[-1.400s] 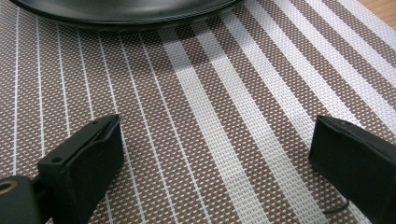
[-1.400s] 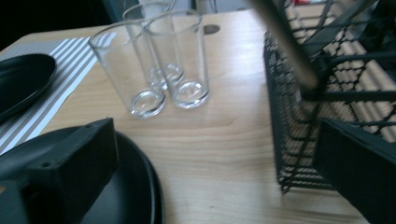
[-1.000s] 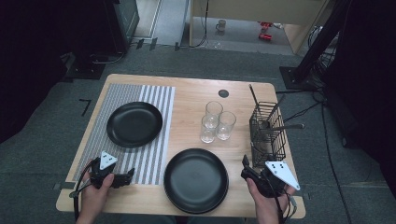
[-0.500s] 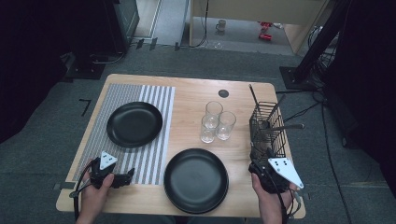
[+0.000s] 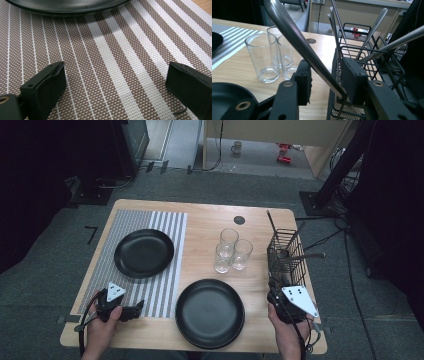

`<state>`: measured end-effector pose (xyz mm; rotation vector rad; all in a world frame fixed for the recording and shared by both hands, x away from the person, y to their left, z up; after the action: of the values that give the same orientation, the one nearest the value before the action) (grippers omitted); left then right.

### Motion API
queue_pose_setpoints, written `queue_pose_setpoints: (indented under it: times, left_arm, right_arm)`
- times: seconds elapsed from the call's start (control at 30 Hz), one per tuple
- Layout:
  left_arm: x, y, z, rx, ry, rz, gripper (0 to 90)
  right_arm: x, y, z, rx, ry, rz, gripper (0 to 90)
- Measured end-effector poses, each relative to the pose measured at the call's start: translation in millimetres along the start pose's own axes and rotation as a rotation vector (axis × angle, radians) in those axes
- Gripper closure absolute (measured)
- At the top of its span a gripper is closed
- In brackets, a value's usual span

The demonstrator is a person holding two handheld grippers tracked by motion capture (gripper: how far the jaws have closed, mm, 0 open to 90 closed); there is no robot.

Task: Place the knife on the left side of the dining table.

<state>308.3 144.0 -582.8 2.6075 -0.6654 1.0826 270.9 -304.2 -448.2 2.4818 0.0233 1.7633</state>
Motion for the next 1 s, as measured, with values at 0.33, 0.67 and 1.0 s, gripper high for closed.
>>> queue_pose_setpoints:
  times: [0.33, 0.67, 1.0]
  left_arm:
    - [0.0, 0.0, -0.1, 0.000, 0.000, 0.001, 3.4]
    - [0.0, 0.0, 0.0, 0.000, 0.000, 0.000, 3.4]
    - [0.0, 0.0, 0.0, 0.000, 0.000, 0.000, 3.3]
  right_arm:
    - [-0.7, 0.4, 2.4, 0.020, 0.009, -0.039, 70.9]
    - [2.6, 4.0, 4.3, 0.012, 0.022, -0.045, 72.9]
    - [7.0, 11.0, 4.0, -0.035, 0.054, -0.102, 76.8]
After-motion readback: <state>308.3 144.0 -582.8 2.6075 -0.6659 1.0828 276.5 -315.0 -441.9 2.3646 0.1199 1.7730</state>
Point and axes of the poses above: each handheld gripper's, and its own axes: z roughly forward along the jaws, x roughly out of its top, y roughly to its right, the point moved 9 cm from there along z, roughly forward along the jaws, and after that the axes turned 4 degrees about -x, right-handed, at the moved point
